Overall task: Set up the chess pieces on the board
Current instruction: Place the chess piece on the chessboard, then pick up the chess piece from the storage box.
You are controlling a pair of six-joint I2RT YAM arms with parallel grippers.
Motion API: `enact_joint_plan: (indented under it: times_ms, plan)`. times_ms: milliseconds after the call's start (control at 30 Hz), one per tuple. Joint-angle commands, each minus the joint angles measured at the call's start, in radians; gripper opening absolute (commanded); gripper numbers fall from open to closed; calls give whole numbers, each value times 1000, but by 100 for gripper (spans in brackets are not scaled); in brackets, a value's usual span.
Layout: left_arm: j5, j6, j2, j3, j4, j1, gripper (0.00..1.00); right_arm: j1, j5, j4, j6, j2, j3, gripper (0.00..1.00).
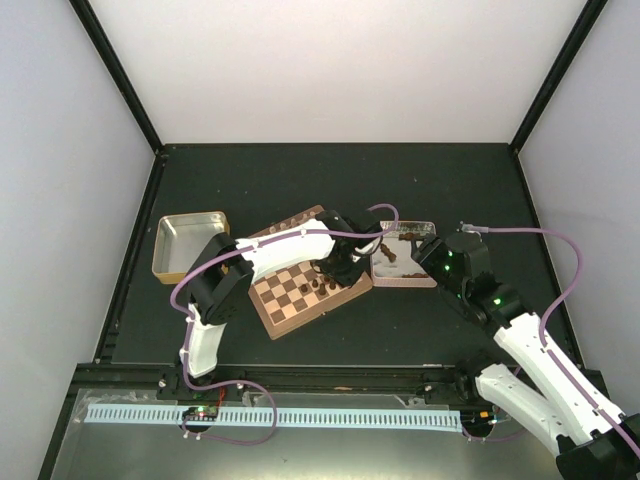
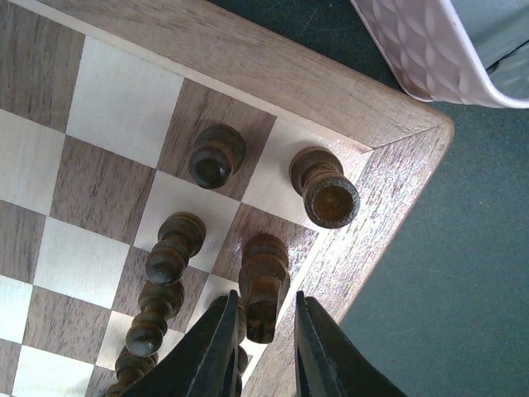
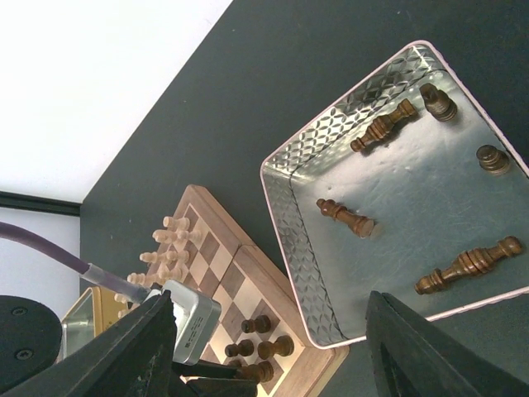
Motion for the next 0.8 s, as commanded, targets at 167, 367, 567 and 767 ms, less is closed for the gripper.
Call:
enact_joint_plan:
  times_ms: [167, 367, 567, 767]
  plan:
    - [11, 5, -42, 58, -26, 5, 23, -6, 23, -9, -15, -13, 31, 63]
    - [7, -8, -125, 63, -16, 21, 28, -7, 42, 0, -97, 28, 45, 63]
    - [-10, -32, -292, -39, 90, 79, 32, -45, -27, 28, -286, 189, 84, 60]
    - [13, -78, -532, -268, 294, 185, 39, -78, -111, -13, -553, 497, 198, 55]
